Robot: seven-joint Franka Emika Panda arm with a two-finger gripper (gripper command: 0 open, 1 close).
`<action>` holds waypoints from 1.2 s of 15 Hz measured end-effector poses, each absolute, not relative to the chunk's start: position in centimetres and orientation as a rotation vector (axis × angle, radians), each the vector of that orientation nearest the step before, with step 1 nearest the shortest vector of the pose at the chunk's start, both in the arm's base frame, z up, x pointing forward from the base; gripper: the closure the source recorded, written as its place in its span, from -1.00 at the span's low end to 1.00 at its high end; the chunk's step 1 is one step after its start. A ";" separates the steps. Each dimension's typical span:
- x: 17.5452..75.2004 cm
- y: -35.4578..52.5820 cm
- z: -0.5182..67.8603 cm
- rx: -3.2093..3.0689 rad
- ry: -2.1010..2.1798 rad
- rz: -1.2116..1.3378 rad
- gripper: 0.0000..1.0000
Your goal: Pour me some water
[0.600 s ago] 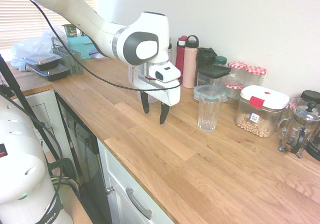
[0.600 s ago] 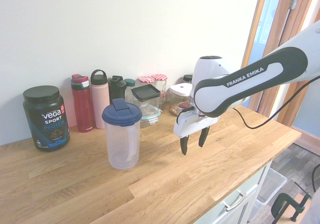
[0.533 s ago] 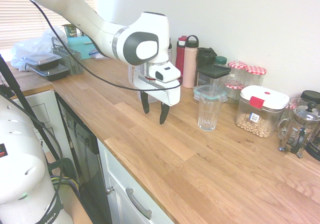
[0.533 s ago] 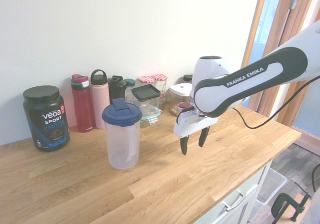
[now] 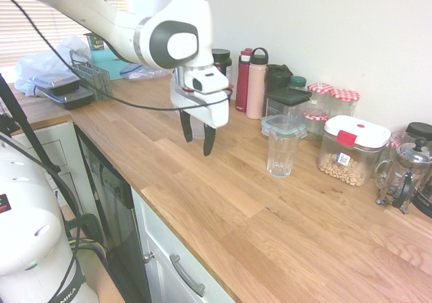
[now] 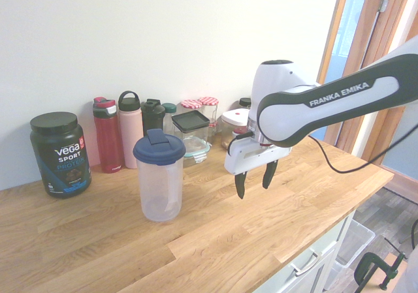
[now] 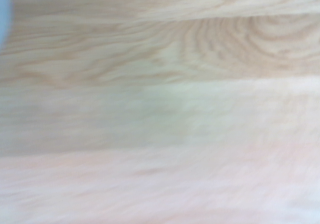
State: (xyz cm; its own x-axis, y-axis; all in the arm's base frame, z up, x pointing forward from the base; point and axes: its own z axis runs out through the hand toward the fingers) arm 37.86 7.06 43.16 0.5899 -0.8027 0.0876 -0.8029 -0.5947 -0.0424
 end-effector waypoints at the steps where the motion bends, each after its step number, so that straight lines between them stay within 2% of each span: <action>1: 37.0 8.8 44.1 2.807 -1.422 0.175 -1.00; 6: 36.0 18.2 47.2 2.749 -1.554 0.397 -1.00; 13: 39.9 25.9 48.2 2.755 -1.515 0.539 -1.00; 14: 40.6 26.3 47.7 2.754 -1.508 0.555 1.00; 18: 42.7 26.6 45.1 2.753 -1.478 0.611 1.00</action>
